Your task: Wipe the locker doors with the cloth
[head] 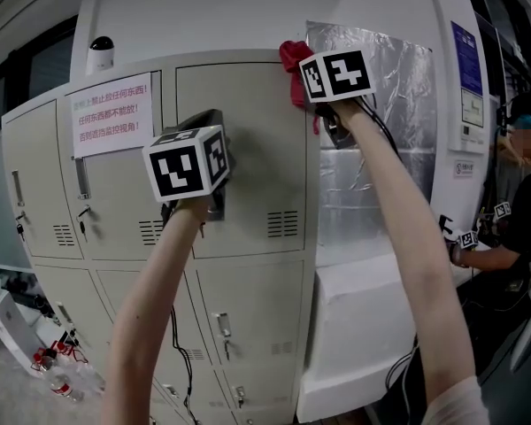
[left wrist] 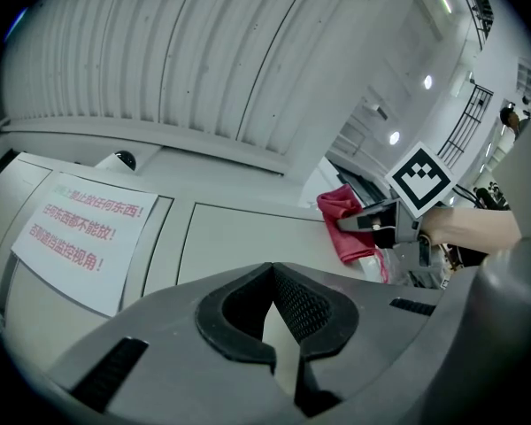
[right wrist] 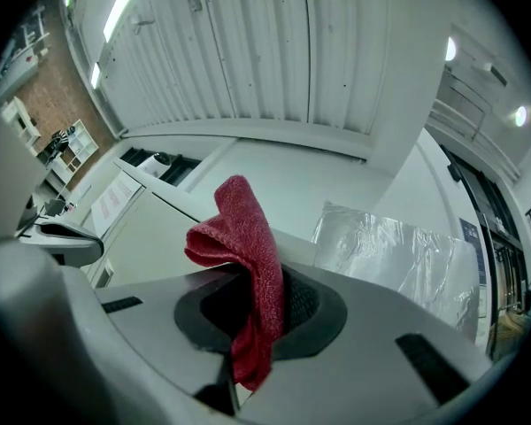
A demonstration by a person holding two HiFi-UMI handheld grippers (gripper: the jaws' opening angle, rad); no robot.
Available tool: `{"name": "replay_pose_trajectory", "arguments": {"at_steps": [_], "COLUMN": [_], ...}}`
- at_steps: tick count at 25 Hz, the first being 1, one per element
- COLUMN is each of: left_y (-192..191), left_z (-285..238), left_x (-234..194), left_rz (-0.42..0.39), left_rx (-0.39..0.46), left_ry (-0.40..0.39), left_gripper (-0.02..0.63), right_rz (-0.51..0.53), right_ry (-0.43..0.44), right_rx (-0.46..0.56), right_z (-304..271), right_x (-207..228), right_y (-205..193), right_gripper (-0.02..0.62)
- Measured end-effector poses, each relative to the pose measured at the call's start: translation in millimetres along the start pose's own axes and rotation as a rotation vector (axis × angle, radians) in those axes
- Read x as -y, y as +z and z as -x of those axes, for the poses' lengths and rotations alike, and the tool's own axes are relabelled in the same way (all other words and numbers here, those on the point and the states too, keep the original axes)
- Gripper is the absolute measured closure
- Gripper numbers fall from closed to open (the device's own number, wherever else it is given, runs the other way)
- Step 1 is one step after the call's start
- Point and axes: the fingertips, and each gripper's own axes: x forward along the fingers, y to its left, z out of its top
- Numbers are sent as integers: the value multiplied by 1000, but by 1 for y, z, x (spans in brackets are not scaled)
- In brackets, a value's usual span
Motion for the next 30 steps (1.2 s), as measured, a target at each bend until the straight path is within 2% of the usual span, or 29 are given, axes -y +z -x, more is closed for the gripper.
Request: {"name": "replay_pose_trajectory", "arguments": {"at_steps": [6,10,22,30], "left_y": [3,5,7,6], "left_z": [16,29,71,86], "left_x": [-18,-33,-85,-102], "left_rz": [-8,-13,-56,-71], "left_rx": [-5,-10,-39,-49], "left_ry": [34,67,166,186], "left_gripper": [589,590,590,589], "right_rz": [-86,-94,-149,-144], "right_ry": [106,188,404,417], "right_rx": [131,168,164,128], "right_z": [18,22,2,-19], "right_x": [-30,-67,-185,-229], "right_y": [37,59,66,52], "right_gripper": [569,569,569,569]}}
